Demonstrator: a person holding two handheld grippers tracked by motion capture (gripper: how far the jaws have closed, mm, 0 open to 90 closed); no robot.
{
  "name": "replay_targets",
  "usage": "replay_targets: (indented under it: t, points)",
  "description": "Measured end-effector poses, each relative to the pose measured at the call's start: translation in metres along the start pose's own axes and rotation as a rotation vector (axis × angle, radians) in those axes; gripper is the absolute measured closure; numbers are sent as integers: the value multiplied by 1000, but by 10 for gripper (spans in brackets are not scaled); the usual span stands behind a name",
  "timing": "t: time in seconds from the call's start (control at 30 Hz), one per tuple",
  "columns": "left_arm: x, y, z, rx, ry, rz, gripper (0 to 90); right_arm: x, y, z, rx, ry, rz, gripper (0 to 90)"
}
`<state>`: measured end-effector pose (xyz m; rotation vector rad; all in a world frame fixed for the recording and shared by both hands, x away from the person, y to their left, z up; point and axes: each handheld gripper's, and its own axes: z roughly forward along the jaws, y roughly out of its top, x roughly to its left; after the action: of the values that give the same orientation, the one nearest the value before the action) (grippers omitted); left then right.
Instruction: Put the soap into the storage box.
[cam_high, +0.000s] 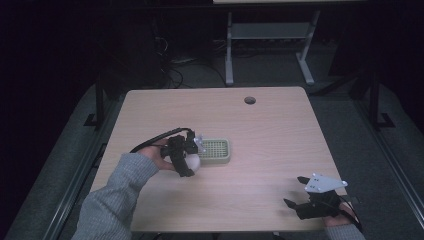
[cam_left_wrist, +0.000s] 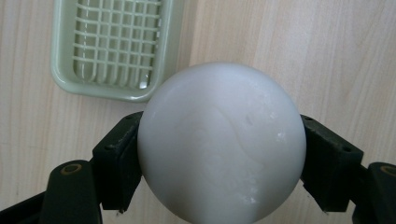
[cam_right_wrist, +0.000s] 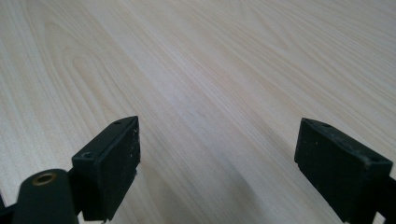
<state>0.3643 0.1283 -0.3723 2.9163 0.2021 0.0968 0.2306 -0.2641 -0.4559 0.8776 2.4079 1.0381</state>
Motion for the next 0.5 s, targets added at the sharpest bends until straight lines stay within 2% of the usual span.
replay_targets:
  t: [0.13, 0.33, 0.5]
  points:
    - [2, 4, 2, 11, 0, 13, 237, 0, 0, 0, 2, 1, 0, 138]
    - [7, 8, 4, 10, -7, 3, 237, 0, 0, 0, 1, 0, -1, 138]
    - [10, 13, 3, 12, 0, 13, 237, -1, -1, -1, -3, -2, 0, 137]
